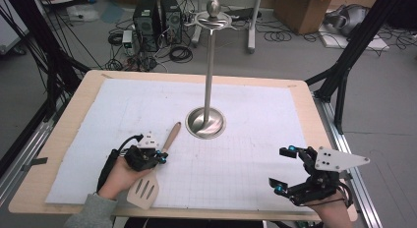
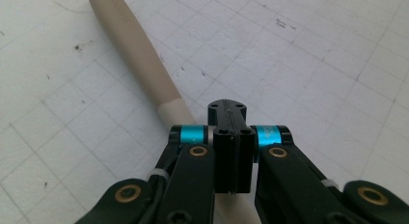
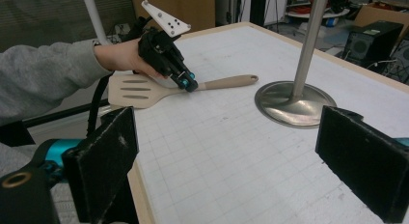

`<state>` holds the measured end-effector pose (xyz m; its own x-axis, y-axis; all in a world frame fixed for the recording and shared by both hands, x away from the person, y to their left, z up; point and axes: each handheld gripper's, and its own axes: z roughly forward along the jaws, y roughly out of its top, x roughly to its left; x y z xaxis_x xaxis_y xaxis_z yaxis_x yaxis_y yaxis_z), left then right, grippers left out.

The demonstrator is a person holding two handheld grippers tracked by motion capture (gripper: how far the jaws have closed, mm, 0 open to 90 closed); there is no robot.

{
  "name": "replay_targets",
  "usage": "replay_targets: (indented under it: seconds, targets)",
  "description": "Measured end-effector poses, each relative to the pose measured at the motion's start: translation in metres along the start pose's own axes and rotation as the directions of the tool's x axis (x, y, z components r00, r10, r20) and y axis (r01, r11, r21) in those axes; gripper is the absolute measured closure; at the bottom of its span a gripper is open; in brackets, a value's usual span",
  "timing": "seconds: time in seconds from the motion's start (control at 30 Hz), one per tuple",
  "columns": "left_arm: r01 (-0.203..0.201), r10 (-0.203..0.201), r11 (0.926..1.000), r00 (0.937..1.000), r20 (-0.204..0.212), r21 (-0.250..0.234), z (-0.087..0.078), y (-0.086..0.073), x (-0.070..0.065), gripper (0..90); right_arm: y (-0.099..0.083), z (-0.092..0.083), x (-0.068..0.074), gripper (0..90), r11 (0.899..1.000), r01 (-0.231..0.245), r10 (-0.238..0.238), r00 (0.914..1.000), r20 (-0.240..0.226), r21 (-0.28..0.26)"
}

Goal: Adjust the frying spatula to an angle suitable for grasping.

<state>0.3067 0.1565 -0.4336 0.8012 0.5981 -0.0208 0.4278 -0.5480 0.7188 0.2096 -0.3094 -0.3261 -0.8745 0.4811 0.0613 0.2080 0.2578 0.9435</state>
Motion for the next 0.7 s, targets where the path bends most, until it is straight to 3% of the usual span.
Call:
replay_targets:
  seconds: [0.2,0.7]
  targets:
    - [-0.010,0.010,0.9998,0.9998,0.018,0.014,-0.002,-0.002,-0.002,89.6,0.001,0.003,-0.001,6.9,1.000,0.000,0.000,1.0000,-0.010,0.002]
    - [-0.041,0.041,0.9980,0.9992,0.003,0.049,-0.007,-0.005,-0.007,89.7,0.004,0.014,-0.004,6.9,1.000,0.008,-0.007,0.9994,-0.032,0.013]
